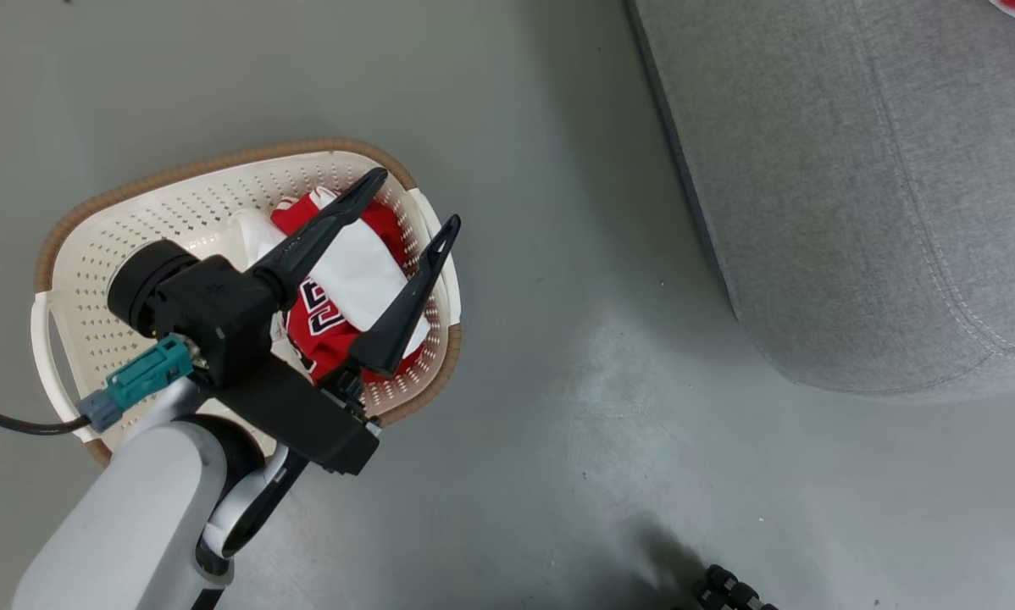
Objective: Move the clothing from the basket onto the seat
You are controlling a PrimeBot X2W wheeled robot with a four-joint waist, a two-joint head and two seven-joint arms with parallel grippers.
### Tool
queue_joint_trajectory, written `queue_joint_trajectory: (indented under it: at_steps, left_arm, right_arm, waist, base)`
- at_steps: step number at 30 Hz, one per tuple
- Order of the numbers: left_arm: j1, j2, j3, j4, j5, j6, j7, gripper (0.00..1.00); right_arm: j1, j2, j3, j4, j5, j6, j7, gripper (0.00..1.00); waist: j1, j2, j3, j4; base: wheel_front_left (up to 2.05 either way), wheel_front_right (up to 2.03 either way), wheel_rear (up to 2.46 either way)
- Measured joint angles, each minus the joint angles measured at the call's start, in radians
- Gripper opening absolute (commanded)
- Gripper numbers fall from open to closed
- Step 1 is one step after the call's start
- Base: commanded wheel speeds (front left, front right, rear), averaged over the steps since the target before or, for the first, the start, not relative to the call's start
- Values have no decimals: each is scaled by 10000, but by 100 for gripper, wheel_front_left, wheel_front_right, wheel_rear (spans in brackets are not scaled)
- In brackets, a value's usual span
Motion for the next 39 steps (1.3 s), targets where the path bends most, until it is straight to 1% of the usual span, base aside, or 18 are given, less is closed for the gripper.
queue_joint_trajectory:
  at_steps: [4,11,14,19,25,27,28,30,31,39]
  left_arm:
    - [0,36,31,19,0,-2,-44,100]
    - [4,65,127,180,-8,0,-105,100]
    - [6,52,107,228,-10,0,-132,100]
    - [7,35,40,405,-10,0,-178,100]
    - [10,-71,-27,504,-13,0,-245,100]
    - [11,-81,-36,560,-13,0,-309,100]
    - [11,-81,-36,585,-21,0,-311,100]
    - [12,-90,-38,635,-29,0,-341,100]
    - [16,-98,-38,683,-48,0,-405,100]
    - [99,-192,-36,1053,-182,0,-598,100]
  right_arm:
    - [66,468,211,656,-25,2,2,0]
    - [69,792,596,1737,-29,-4,138,0]
    - [67,920,813,2205,-25,6,583,0]
    - [53,949,869,3118,176,6,1524,0]
    - [-161,972,953,3689,332,8,2268,0]
    - [-250,963,978,3802,339,8,2412,42]
    - [-277,961,1020,3854,339,8,2487,49]
    - [-290,963,1104,3956,339,8,2575,95]
    - [-290,961,1172,3990,339,8,2646,100]
    - [-94,965,1810,3965,222,8,2732,100]
  waist:
    - [1,0,114,48]
    - [0,0,44,-95]
    - [0,0,-35,-174]
    - [-1,0,-211,-252]
    - [-1,0,-433,-308]
    - [-1,0,-505,-314]
    - [-1,0,-543,-315]
    - [-1,-1,-618,-317]
    - [-1,0,-661,-319]
    - [-1,-1,-1082,-339]
  base:
    - [0,0,0]
    - [0,0,0]
    - [0,0,0]
    - [0,0,0]
    - [0,0,0]
    - [0,0,0]
    - [0,0,0]
    - [0,0,0]
    - [0,0,0]
    - [0,0,0]
